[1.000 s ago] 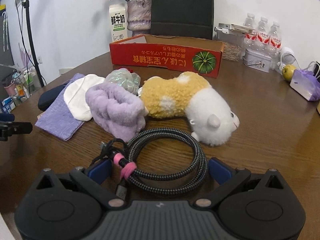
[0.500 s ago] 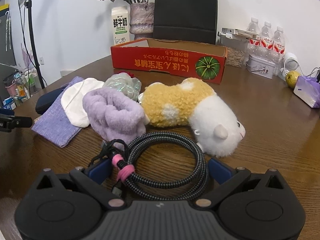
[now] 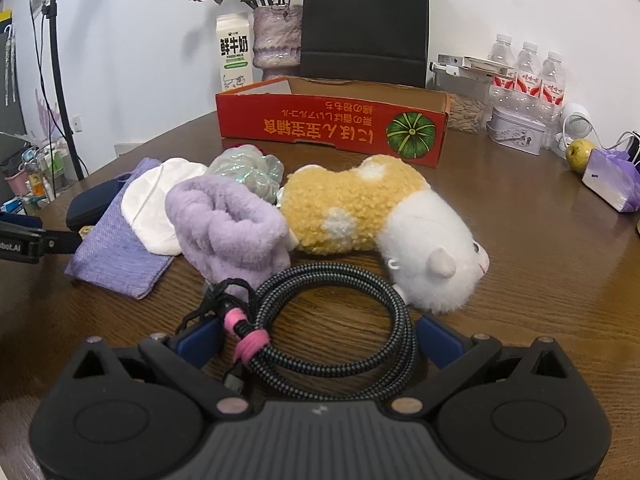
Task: Organize objects
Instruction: 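Close the left gripper on the gold block while the right gripper grips the cable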
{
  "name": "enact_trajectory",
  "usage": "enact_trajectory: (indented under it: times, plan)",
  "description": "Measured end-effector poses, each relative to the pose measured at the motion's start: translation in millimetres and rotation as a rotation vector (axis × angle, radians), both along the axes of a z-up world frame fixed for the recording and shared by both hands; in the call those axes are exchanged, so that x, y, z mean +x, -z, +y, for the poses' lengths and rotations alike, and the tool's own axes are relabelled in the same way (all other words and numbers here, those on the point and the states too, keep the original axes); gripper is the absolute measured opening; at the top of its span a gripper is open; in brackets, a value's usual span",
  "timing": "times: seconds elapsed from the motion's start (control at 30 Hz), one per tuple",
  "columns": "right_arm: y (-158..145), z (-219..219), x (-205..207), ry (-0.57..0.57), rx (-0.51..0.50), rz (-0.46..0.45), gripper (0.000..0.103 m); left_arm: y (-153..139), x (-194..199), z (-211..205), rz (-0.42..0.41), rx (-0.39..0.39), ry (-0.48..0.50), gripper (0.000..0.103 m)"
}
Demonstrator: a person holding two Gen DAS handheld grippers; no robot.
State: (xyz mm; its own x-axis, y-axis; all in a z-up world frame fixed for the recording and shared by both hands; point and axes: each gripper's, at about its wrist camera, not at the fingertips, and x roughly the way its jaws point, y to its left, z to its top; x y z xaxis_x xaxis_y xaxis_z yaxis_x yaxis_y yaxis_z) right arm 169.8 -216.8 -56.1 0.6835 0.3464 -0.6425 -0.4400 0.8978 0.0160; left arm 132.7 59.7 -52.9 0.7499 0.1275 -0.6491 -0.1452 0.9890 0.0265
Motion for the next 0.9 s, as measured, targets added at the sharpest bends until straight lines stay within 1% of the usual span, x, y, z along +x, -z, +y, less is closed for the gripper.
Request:
enact_trajectory:
  times: [0.03,0.07,0.13,0.17,0.2,0.23,0.27,0.3,0.33,0.4,0.53,0.6,0.7,0.77,0.8,0.87,0.9]
  plan:
    - [0.0,0.3,-0.4,0.002,0.0,0.0,0.103,-0.7,-0.6,-1.5,-0.002,-0.006,0.001,0.088]
    - [0.2,0.5,-1.0,0.004,0.0,0.0,0.103,-1.3,-1.4,-3.2,-0.005,-0.012,0.005,0.085]
    - [0.3,1.0,-1.7,0.006,0.0,0.0,0.103,-1.9,-2.4,-7.4,-0.011,-0.024,0.013,0.072]
    - [0.2,1.2,-1.9,0.007,0.0,0.0,0.103,-2.0,-2.7,-9.3,-0.013,-0.031,0.02,0.069]
    - [0.1,1.1,-1.9,0.007,0.0,0.0,0.103,-2.3,-3.2,-10.9,-0.016,-0.042,0.025,0.06]
    - [0.0,1.2,-2.0,0.007,0.0,0.0,0.103,-2.6,-3.9,-11.5,-0.019,-0.058,0.032,0.049]
    - [0.0,1.1,-1.9,0.006,0.0,0.0,0.103,-3.3,-5.2,-12.9,-0.022,-0.078,0.045,0.041]
    - [0.0,1.1,-1.8,0.006,0.0,0.0,0.103,-3.9,-5.8,-13.9,-0.024,-0.092,0.057,0.027]
    - [0.1,1.1,-1.8,0.006,0.001,0.0,0.103,-4.7,-7.3,-15.0,-0.024,-0.101,0.063,0.019]
    - [0.1,1.1,-1.8,0.006,0.0,0.0,0.103,-4.9,-9.1,-17.8,-0.023,-0.088,0.059,0.017]
    - [0.1,1.0,-2.2,0.005,0.003,0.0,0.103,-4.0,-13.6,-14.1,-0.011,-0.098,0.053,0.009]
    - [-0.1,0.6,-2.6,0.006,0.005,0.0,0.103,-3.9,-17.2,-11.7,0.002,-0.091,0.047,0.009]
    - [-0.9,-1.1,-5.6,0.006,0.013,-0.005,0.099,-1.7,-23.5,-4.6,0.021,-0.088,0.033,0.009]
    - [-1.5,-2.6,-9.9,0.004,0.018,-0.012,0.095,-2.7,-27.0,-0.2,0.02,-0.092,0.023,0.009]
    - [-1.7,-3.5,-12.8,0.001,0.02,-0.013,0.095,-3.5,-27.8,0.8,0.017,-0.095,0.02,0.01]
    - [-1.9,-4.6,-17.0,-0.002,0.023,-0.013,0.095,-5.8,-26.9,0.5,0.006,-0.094,0.01,0.012]
    - [-1.6,-4.7,-18.9,-0.002,0.022,-0.016,0.095,-6.7,-25.1,-0.2,0.003,-0.099,0.007,0.016]
